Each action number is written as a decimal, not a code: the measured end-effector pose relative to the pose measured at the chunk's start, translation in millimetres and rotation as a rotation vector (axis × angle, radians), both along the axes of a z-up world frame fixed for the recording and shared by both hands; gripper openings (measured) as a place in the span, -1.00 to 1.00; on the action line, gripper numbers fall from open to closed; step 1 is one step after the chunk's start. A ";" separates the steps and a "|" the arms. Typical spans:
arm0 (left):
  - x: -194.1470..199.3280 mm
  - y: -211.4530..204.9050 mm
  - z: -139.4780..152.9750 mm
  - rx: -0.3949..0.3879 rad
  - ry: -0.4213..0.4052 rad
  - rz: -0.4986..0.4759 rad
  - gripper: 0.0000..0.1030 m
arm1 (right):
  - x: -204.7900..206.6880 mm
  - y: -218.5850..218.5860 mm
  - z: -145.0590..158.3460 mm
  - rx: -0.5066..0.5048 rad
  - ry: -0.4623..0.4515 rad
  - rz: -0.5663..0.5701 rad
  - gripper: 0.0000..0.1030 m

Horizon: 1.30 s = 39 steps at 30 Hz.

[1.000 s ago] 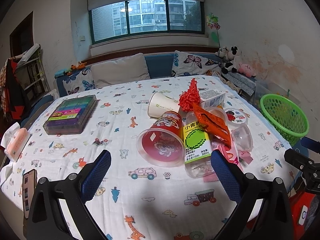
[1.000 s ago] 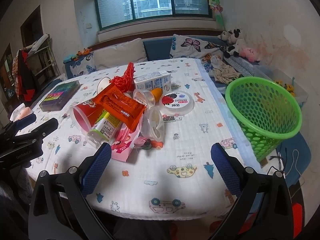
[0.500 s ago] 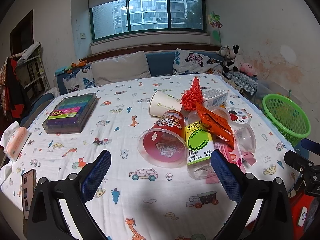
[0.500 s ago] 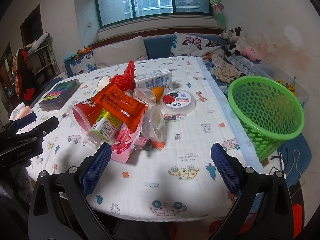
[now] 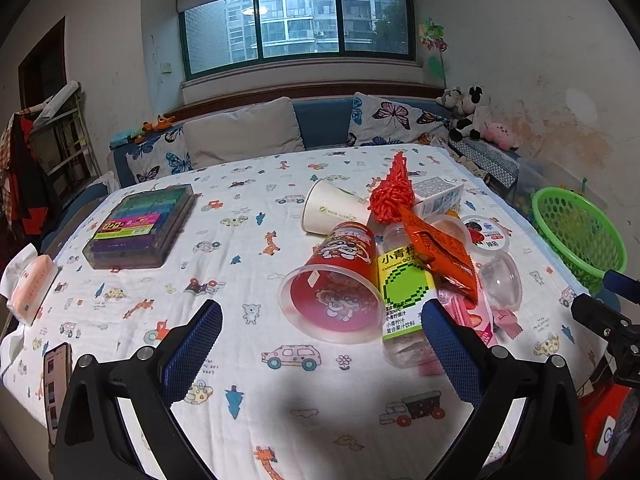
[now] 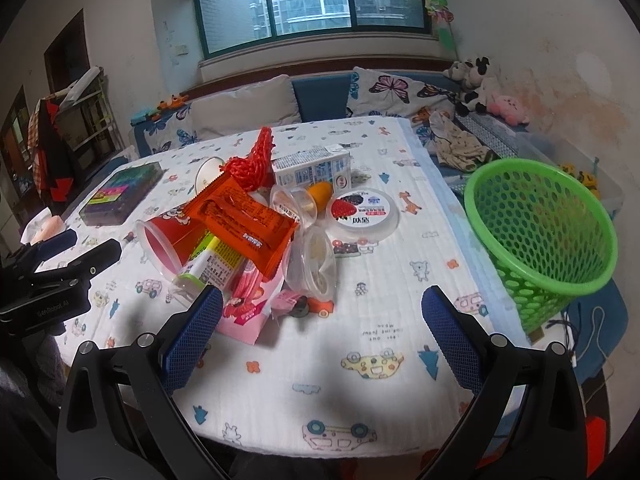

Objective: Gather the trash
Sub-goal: 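Grasp the orange snack wrapper with the right tool while the left tool grasps the red cup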

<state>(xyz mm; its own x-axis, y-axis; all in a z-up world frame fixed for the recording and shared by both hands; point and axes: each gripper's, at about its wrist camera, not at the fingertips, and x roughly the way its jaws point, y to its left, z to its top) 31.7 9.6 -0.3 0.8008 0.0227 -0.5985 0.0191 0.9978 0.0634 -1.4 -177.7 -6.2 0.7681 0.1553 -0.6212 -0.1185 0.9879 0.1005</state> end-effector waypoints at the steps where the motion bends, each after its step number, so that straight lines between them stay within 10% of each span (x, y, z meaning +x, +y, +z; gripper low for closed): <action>1: 0.7 1.3 0.2 0.000 0.000 0.002 0.88 | 1.0 0.4 0.5 -0.001 -0.001 0.006 0.92; 25: 23.8 41.7 -7.8 -0.071 0.055 0.053 0.88 | 77.2 61.1 -11.4 -0.004 0.088 0.277 0.76; 39: 31.7 48.3 -19.9 -0.156 0.092 0.034 0.86 | 124.2 101.2 -28.0 -0.108 0.109 0.311 0.15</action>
